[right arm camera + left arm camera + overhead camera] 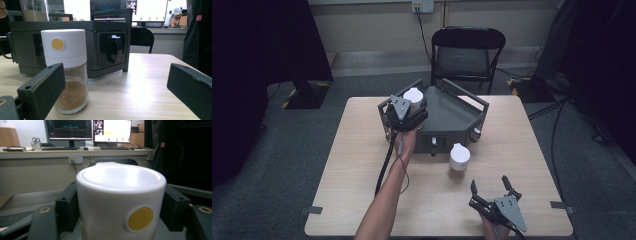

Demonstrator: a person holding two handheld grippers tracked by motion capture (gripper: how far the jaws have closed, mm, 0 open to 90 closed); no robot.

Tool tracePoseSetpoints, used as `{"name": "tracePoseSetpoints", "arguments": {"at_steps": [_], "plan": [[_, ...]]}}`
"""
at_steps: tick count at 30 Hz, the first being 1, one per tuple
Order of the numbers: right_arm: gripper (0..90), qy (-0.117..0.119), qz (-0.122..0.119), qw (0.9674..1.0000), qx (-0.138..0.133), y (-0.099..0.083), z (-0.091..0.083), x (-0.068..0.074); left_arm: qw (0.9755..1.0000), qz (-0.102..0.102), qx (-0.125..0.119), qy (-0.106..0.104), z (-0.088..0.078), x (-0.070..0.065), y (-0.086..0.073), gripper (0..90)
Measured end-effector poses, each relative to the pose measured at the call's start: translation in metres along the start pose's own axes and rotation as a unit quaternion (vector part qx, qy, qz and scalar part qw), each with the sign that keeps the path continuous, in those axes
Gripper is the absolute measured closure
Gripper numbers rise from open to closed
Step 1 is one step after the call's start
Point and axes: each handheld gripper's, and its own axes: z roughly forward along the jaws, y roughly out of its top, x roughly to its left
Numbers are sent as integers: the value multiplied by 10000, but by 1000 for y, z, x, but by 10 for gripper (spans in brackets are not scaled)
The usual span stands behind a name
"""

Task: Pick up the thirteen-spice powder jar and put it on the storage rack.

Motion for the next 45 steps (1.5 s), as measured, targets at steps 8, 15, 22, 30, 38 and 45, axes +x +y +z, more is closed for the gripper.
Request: {"name": "tracePoseSetpoints", "arguments": {"at_steps": [8,15,22,30,38,45], "plan": [[4,2,-2,10000,-2,0,0,0,9998,-180,30,-2,2,5,-1,14],[4,2,-1,10000,-5,0,0,0,9996,-183,-20,-196,-2,10,-1,0],[4,-9,0,10000,-7,0,0,0,9996,-203,-44,-215,-7,10,-6,0],[4,-9,-3,10000,-3,0,0,0,9992,-219,-154,-309,-15,11,-9,0],[4,-14,-3,10000,-3,0,0,1,9989,-187,-240,-355,-29,9,-12,0],[4,-23,-3,10000,-3,0,0,1,9983,-226,-339,-420,-43,6,-17,0]]}}
